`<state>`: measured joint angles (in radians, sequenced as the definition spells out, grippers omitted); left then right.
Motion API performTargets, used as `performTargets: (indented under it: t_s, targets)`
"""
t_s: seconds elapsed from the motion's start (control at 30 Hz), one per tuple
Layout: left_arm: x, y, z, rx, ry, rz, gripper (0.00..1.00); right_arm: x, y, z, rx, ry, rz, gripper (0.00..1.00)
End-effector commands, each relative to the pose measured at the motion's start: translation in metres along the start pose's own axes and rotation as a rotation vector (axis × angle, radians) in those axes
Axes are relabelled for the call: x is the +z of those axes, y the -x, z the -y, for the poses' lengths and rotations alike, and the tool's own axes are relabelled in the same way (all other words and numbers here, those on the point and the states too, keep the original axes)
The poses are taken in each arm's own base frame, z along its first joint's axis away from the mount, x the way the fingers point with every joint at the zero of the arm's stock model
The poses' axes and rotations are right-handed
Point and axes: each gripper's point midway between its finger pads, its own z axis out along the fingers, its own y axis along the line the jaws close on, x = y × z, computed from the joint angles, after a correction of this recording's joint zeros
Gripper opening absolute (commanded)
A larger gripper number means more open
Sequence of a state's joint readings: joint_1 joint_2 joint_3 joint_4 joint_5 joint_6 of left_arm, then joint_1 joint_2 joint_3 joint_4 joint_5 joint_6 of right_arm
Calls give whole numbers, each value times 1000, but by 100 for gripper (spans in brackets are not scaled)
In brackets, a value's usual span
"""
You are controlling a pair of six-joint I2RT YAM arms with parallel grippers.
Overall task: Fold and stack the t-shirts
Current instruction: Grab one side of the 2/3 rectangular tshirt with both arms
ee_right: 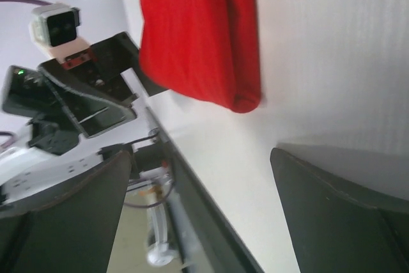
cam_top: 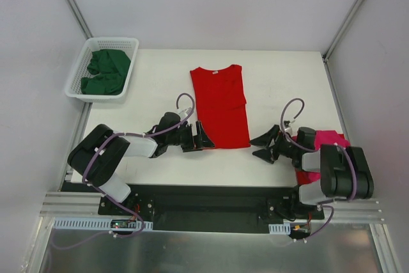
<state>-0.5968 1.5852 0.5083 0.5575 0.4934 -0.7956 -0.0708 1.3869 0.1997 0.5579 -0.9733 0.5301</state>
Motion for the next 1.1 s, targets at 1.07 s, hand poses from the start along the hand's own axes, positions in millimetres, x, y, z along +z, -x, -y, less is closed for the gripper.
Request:
performTargets:
  t_s: [1.07]
  targets:
    - [-1, -23, -43, -1, 193, -98, 88, -2, -5, 35, -78, -336, -71, 96]
